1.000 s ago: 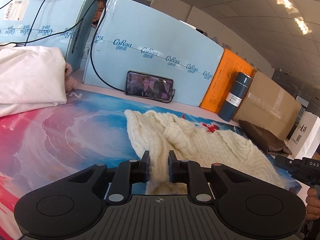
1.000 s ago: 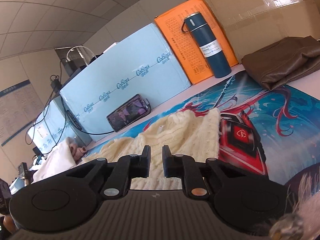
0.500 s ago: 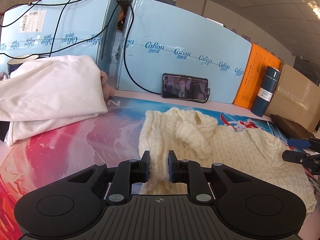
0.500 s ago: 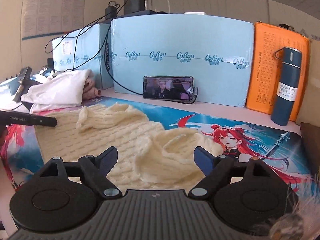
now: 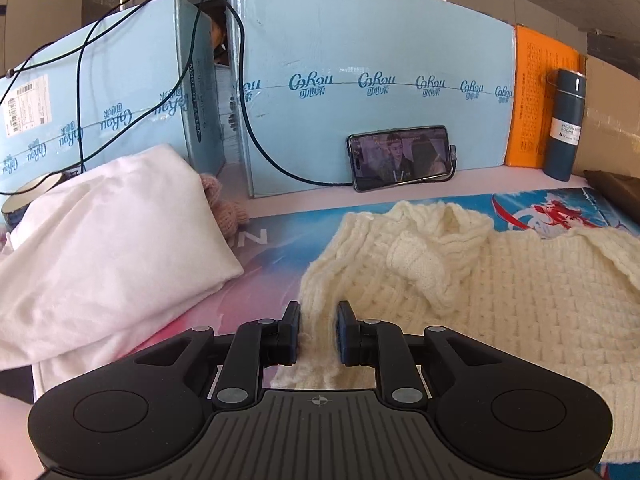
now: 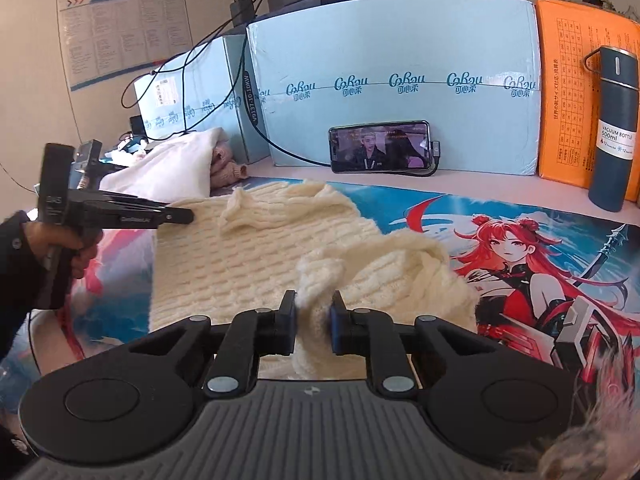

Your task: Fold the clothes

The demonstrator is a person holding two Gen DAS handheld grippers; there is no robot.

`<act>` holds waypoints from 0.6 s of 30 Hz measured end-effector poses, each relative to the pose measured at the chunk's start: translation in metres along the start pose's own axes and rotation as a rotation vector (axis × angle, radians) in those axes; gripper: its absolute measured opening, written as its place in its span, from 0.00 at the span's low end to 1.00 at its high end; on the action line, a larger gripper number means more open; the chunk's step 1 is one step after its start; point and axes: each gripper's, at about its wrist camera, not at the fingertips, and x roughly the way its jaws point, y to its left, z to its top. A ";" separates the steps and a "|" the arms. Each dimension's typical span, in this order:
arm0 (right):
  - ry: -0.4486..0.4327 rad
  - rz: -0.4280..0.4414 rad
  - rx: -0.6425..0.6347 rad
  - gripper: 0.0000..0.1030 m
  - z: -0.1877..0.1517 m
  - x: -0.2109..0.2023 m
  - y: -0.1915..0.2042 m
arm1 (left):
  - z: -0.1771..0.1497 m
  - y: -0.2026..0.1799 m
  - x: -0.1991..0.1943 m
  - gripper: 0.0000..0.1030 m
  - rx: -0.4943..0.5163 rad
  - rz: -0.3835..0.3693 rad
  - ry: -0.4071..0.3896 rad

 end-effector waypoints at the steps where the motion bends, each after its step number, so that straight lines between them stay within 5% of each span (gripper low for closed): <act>1: -0.012 0.026 0.012 0.14 0.001 -0.006 0.002 | 0.008 -0.005 0.009 0.17 0.036 0.008 0.000; 6: -0.123 0.090 0.089 0.14 0.011 -0.036 0.001 | 0.043 -0.034 0.050 0.17 0.138 -0.007 -0.015; 11: -0.229 -0.147 0.162 0.14 0.015 -0.057 -0.039 | 0.061 -0.059 0.084 0.17 0.106 -0.045 -0.043; 15: -0.180 -0.331 0.270 0.14 -0.001 -0.059 -0.085 | 0.060 -0.062 0.103 0.17 0.077 -0.003 -0.036; 18: -0.126 -0.380 0.363 0.16 -0.018 -0.057 -0.113 | 0.056 -0.054 0.096 0.37 0.016 -0.015 -0.025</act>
